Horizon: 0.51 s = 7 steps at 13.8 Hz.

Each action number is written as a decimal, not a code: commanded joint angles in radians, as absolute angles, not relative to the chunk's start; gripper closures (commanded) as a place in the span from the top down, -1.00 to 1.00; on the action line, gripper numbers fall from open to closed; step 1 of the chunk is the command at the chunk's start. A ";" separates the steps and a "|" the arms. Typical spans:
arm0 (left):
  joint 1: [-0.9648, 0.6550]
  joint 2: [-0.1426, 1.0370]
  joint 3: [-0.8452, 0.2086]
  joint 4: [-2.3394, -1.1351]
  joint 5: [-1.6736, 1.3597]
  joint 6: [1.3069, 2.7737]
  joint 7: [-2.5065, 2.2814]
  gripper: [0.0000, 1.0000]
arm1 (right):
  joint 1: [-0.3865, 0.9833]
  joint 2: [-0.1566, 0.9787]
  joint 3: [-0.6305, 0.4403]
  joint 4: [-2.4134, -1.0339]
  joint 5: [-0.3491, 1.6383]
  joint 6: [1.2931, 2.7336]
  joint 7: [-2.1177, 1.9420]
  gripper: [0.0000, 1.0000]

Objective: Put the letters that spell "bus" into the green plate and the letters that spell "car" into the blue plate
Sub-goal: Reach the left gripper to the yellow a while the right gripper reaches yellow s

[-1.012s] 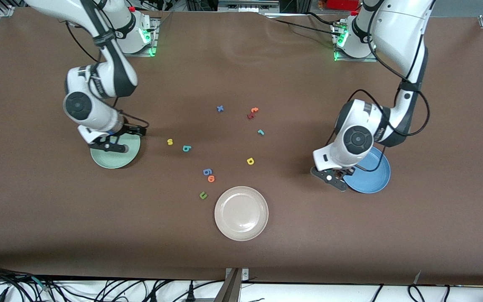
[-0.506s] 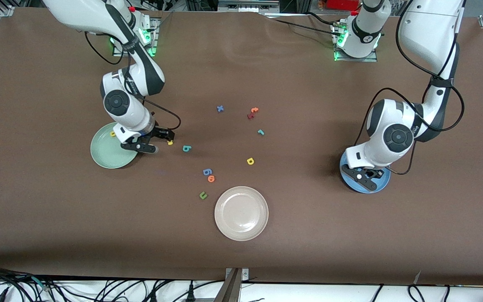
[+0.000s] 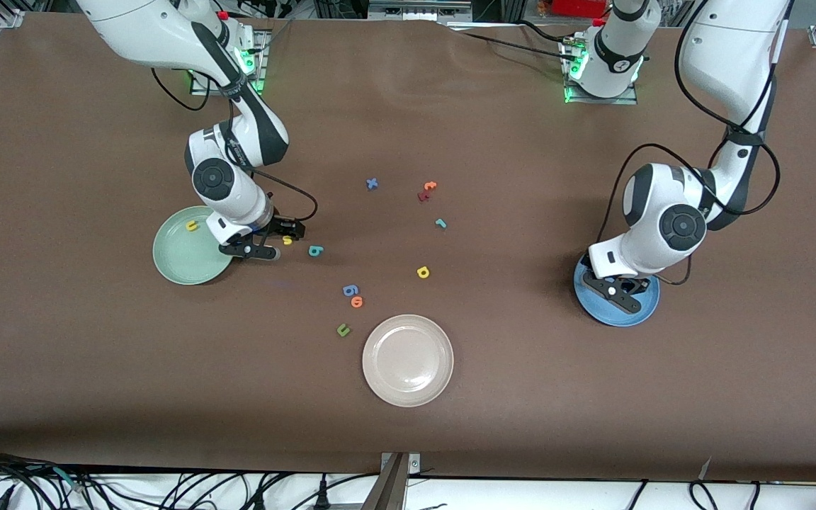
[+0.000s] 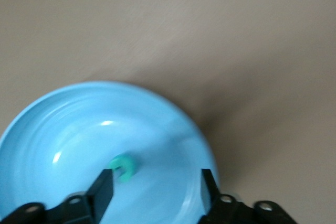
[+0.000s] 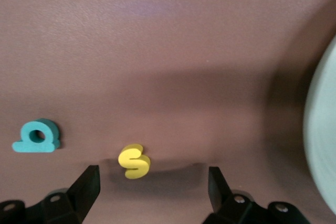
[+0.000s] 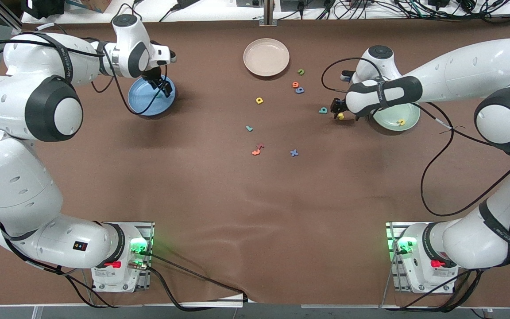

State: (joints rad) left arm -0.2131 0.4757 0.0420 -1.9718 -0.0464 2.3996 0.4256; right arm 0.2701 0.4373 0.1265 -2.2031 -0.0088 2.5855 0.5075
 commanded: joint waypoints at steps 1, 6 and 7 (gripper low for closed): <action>-0.245 0.457 -0.033 -1.951 -0.071 2.367 0.236 1.00 | 0.294 0.449 0.124 -2.201 -0.011 2.634 0.492 0.82; -0.452 0.544 -0.077 -1.771 -0.067 2.364 -0.152 1.00 | 0.304 0.471 0.123 -2.204 -0.038 2.665 0.482 0.80; -0.495 0.569 -0.075 -1.729 -0.069 2.362 -0.188 1.00 | 0.304 0.471 0.121 -2.204 -0.038 2.665 0.466 0.68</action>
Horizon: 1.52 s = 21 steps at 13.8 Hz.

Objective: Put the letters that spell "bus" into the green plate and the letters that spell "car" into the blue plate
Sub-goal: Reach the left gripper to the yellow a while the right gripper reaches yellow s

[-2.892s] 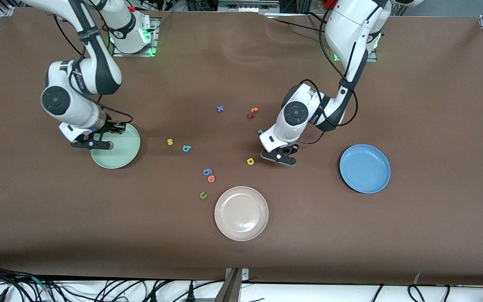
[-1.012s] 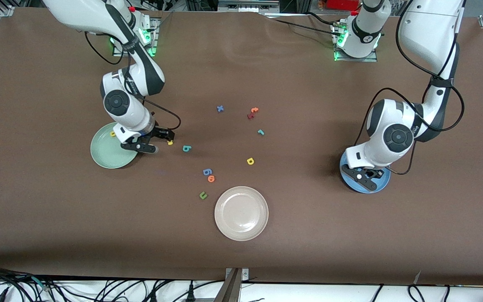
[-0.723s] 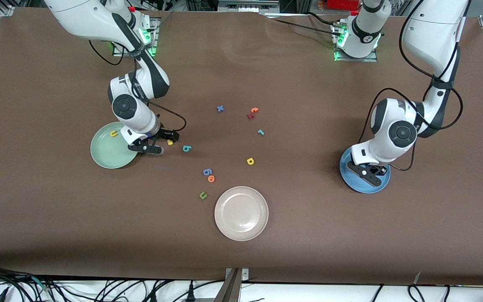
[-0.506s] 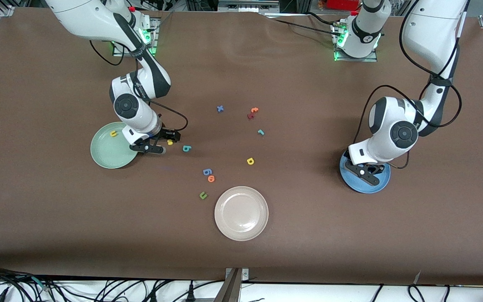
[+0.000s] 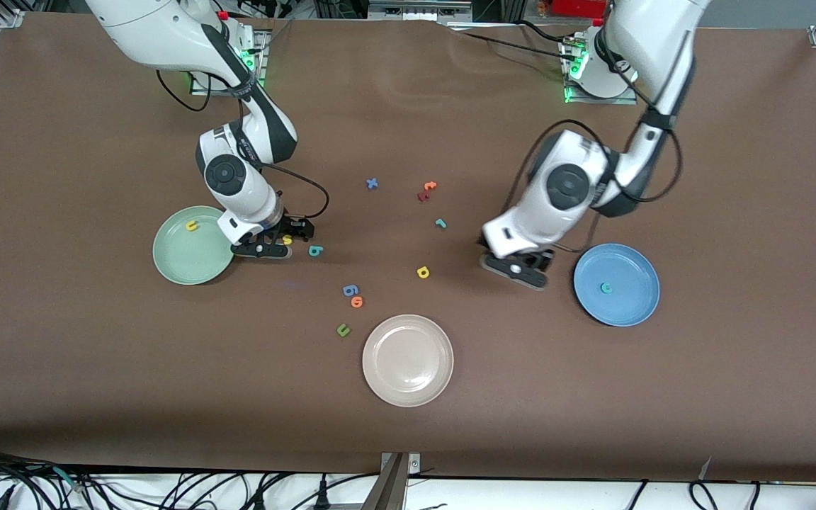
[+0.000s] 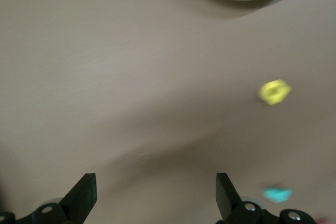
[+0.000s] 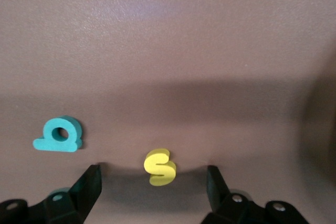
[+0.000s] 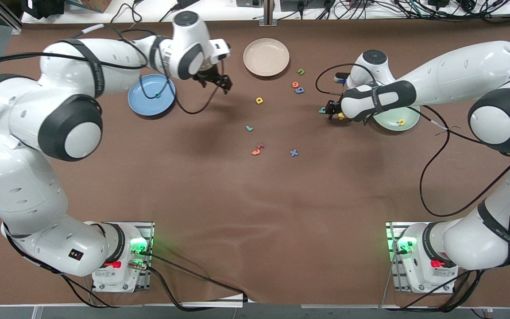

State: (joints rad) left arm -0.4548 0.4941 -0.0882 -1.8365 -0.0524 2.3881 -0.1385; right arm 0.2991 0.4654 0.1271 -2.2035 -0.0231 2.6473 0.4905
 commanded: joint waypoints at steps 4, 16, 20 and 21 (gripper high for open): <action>-0.580 0.684 -0.074 -1.583 -0.061 2.335 -0.366 1.00 | 0.298 0.471 0.115 -2.204 -0.038 2.665 0.416 0.43; -0.638 0.906 -0.069 -1.303 -0.064 2.211 -0.514 0.99 | 0.295 0.437 0.101 -2.201 -0.037 2.623 0.420 -1.00; -0.649 0.933 -0.069 -1.284 -0.063 2.210 -0.531 0.99 | 0.295 0.345 0.031 -2.194 -0.037 2.487 0.375 -1.00; -0.652 0.939 -0.068 -1.284 -0.061 2.210 -0.529 0.99 | 0.295 0.328 0.005 -2.194 -0.037 2.455 0.336 -1.00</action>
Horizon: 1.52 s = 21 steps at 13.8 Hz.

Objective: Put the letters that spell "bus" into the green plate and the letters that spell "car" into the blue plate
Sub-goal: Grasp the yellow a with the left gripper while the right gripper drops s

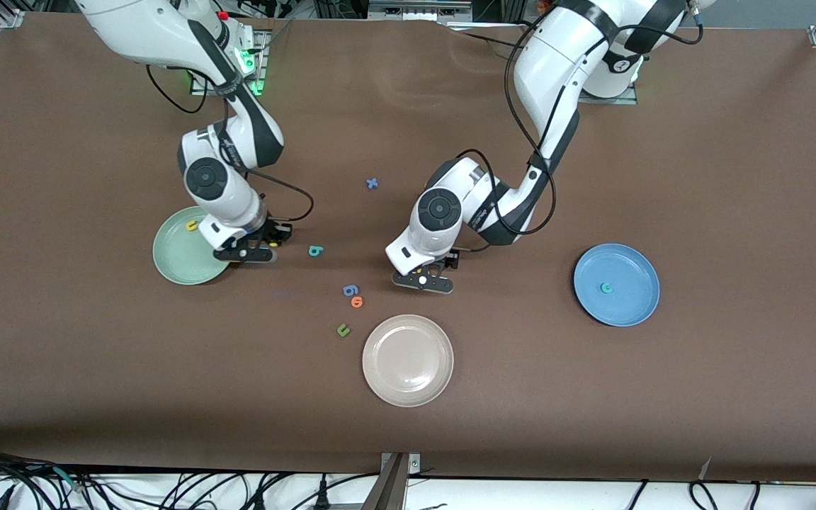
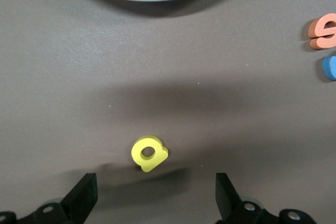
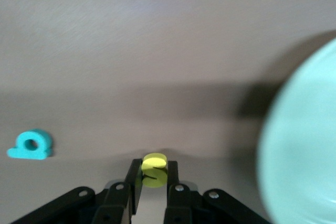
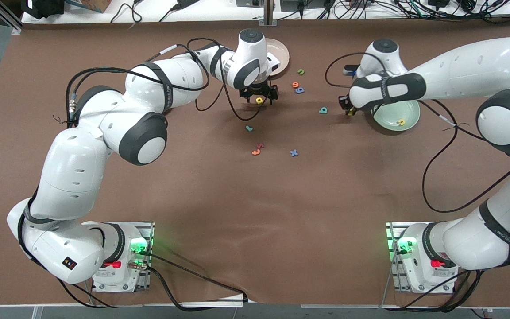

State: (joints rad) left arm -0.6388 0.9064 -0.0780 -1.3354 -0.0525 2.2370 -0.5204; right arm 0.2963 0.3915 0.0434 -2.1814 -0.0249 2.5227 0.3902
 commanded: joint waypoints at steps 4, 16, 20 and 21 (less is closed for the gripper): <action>-0.666 0.950 -0.067 -1.285 -0.060 2.210 -0.528 0.85 | 0.295 0.288 -0.093 -2.195 -0.037 2.376 0.236 -1.00; -0.664 0.968 -0.046 -1.256 -0.061 2.212 -0.525 0.26 | 0.276 0.361 -0.167 -2.215 -0.029 2.349 0.181 0.99; -0.664 0.992 -0.046 -1.218 -0.063 2.214 -0.537 0.38 | 0.285 0.331 -0.082 -2.087 -0.020 2.179 0.371 0.99; -0.664 0.994 -0.046 -1.218 -0.063 2.214 -0.537 0.38 | 0.288 0.337 -0.048 -2.051 -0.020 2.159 0.449 0.99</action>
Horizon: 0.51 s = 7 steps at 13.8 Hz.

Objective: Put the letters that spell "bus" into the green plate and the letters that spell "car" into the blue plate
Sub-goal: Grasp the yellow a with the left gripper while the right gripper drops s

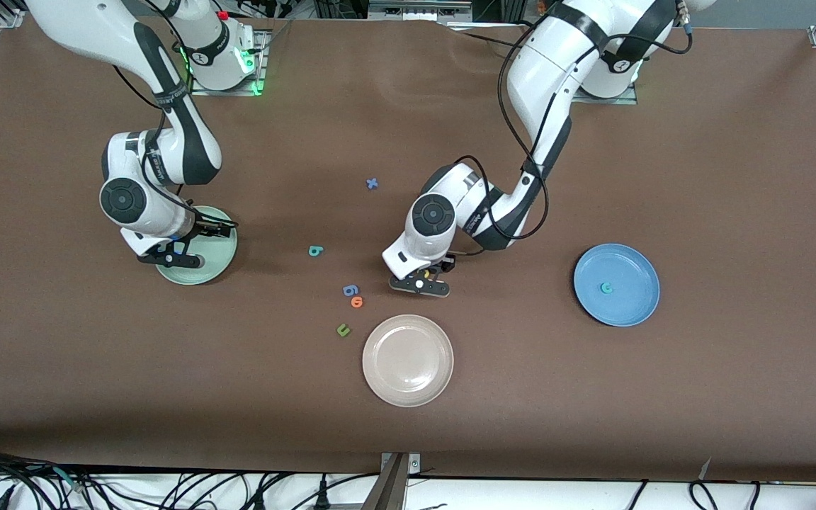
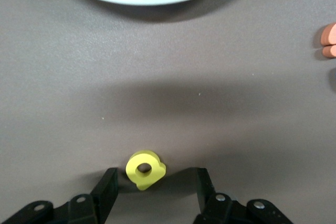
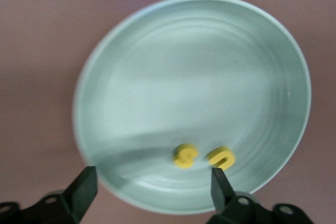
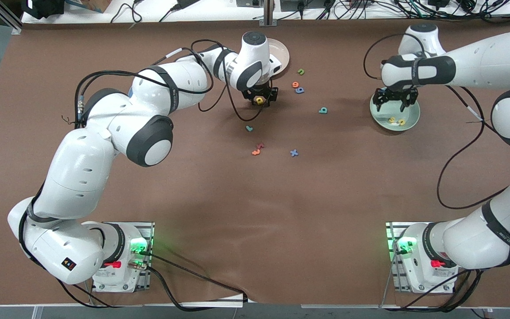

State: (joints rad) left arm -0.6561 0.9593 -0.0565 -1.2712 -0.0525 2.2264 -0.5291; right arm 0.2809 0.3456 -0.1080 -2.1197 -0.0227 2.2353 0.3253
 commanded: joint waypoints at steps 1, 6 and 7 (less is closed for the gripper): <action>-0.664 0.994 -0.046 -1.218 -0.063 2.214 -0.537 0.38 | 0.288 0.345 -0.014 -2.033 -0.021 2.161 0.513 0.99; -0.666 0.996 -0.044 -1.218 -0.060 2.214 -0.531 0.10 | 0.343 0.448 0.054 -1.934 -0.021 2.209 0.779 0.99; -0.666 0.996 -0.044 -1.218 -0.060 2.214 -0.529 -0.13 | 0.363 0.465 0.054 -1.933 -0.021 2.242 0.823 0.99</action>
